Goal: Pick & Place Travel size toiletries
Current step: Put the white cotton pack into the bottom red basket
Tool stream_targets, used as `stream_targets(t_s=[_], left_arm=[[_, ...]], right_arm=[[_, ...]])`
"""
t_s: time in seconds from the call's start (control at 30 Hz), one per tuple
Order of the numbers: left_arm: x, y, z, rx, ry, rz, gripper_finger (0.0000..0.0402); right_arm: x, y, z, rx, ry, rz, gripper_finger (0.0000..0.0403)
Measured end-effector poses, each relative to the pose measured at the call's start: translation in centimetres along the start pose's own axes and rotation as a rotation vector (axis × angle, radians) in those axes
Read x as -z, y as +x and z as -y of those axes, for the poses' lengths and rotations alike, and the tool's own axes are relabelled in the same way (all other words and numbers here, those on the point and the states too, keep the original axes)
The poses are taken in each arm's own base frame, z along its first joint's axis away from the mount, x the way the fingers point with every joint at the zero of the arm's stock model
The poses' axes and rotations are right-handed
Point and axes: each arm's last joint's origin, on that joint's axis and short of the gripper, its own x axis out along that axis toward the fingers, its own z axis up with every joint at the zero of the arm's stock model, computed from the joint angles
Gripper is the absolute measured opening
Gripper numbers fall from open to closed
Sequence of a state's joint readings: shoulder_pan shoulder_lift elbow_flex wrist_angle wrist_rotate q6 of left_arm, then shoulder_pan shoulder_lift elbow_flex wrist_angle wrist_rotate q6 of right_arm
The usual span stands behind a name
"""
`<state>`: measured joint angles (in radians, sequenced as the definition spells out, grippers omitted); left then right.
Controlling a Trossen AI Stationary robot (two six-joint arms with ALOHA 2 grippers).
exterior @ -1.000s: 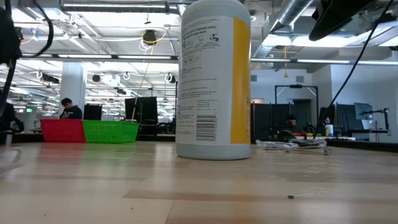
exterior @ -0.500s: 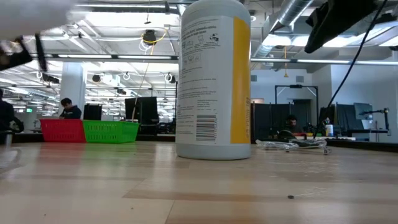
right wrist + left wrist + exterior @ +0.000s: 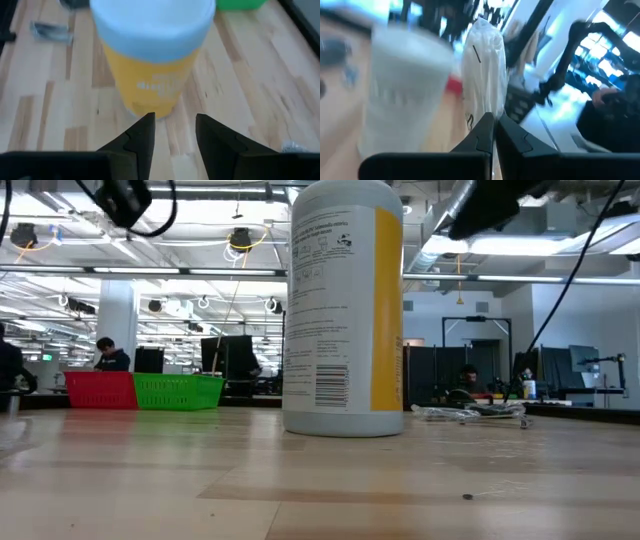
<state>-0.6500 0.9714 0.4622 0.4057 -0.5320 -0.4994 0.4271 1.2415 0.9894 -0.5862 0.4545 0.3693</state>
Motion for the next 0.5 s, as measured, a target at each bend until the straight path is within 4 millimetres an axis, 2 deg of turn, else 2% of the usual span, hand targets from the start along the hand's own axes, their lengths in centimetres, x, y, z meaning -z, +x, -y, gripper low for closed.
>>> stream_targets(t_s=[0.5], left_arm=[[-3.0, 1.8, -2.7, -0.137, 0.225, 0.208, 0.0000]], right_arm=[[-3.7, 0.5, 1.4, 0.001, -0.006, 0.285, 0.0134]])
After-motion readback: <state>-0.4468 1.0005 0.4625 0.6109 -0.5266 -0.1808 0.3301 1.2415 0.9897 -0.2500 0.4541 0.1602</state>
